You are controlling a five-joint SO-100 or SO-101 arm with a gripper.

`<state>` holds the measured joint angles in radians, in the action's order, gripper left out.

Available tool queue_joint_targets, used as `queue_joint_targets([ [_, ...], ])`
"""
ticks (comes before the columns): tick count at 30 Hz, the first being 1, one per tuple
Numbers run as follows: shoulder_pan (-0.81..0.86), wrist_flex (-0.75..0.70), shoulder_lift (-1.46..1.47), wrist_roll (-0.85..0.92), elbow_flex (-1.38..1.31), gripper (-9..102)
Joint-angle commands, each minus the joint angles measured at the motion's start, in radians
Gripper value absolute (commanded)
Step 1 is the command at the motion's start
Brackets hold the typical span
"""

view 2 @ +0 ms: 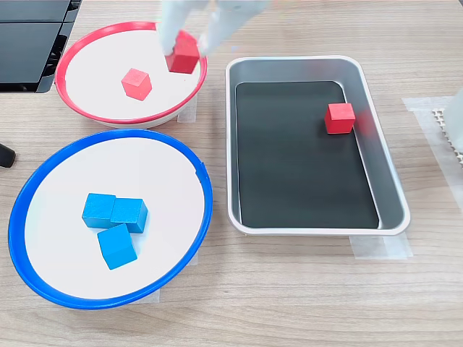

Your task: Move six blocks tray to matching dishes

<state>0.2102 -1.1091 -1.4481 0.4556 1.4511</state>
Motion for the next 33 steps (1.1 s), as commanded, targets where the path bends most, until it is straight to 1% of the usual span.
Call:
queue_joint_targets([
  [1,0.015,0.061,0.055,0.04,-0.087,6],
  [3,0.021,0.083,0.086,0.043,-0.095,9],
  [6,0.032,0.077,0.094,0.04,-0.097,19],
  [7,0.037,0.071,0.092,0.04,-0.094,20],
  [11,0.054,0.041,0.074,0.051,-0.08,22],
  [12,0.055,0.035,0.066,0.077,-0.075,18],
  [14,0.055,-0.018,0.031,0.172,-0.052,7],
  [15,0.055,-0.077,0.003,0.252,-0.034,3],
  [17,0.067,-0.178,-0.067,0.42,0.044,3],
  [18,0.078,-0.206,-0.115,0.517,0.107,5],
  [23,0.172,-0.16,-0.38,0.945,0.494,17],
  [25,0.213,-0.121,-0.466,1.06,0.617,25],
  [26,0.232,-0.109,-0.503,1.126,0.667,28],
  [28,0.241,-0.083,-0.563,1.177,0.759,29],
  [33,0.183,-0.107,-0.657,1.183,0.904,26],
])
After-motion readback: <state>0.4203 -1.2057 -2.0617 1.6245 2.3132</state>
